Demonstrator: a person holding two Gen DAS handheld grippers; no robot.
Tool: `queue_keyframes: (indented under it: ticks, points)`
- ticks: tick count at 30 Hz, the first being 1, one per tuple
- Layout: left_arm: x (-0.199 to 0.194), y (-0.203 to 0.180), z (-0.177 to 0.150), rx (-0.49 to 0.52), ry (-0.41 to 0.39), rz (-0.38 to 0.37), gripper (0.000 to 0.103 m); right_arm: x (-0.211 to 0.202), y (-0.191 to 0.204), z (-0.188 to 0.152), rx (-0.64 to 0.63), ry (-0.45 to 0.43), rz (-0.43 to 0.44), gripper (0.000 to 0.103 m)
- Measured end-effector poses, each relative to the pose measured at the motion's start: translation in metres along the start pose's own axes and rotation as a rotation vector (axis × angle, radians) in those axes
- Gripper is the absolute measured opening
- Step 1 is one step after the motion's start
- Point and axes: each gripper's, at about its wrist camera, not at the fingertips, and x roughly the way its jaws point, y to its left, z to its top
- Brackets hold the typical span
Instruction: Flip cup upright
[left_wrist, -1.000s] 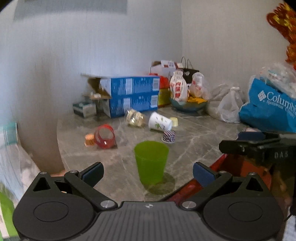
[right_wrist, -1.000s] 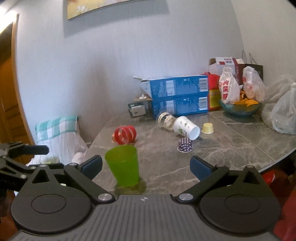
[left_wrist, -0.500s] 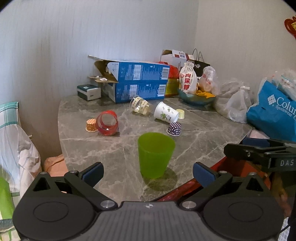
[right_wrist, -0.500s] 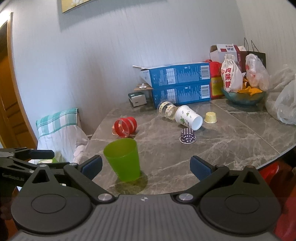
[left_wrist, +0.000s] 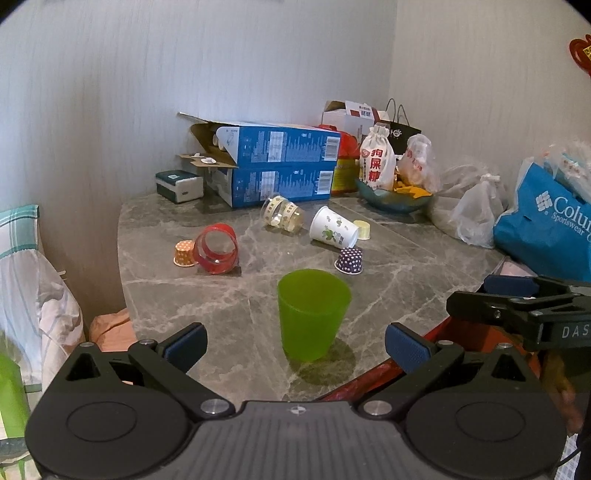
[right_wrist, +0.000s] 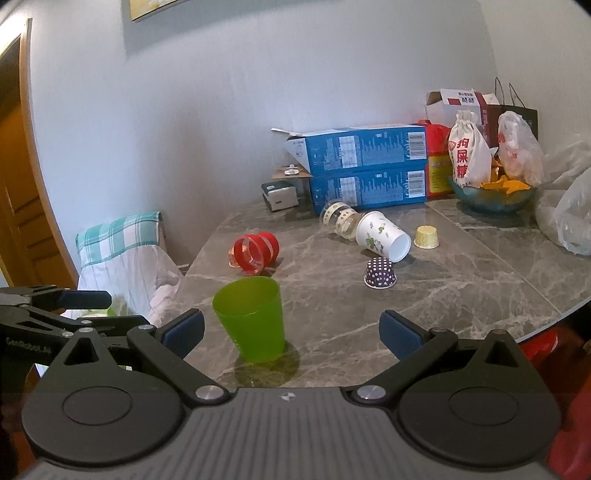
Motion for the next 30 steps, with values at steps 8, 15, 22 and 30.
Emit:
queue_keyframes:
  ticks: [8,15,22,30]
  points:
    - [0.0016,0.0027,0.0021,-0.016,0.002,-0.003,0.103,0.0025,-0.0011,-0.0007,0.002,0.017,0.0,0.102]
    - [0.0019,0.0023,0.0009,-0.023,-0.004,-0.006,0.103,0.0026,-0.0019,-0.0015,0.006,0.024,0.009,0.102]
    - [0.0016,0.0017,0.0008,-0.023,-0.007,-0.007,0.103,0.0045,-0.0016,-0.004,0.007,0.033,0.015,0.102]
    - [-0.0002,0.0024,0.0003,-0.026,-0.015,-0.011,0.103,0.003,-0.0008,-0.0036,0.009,0.022,0.016,0.102]
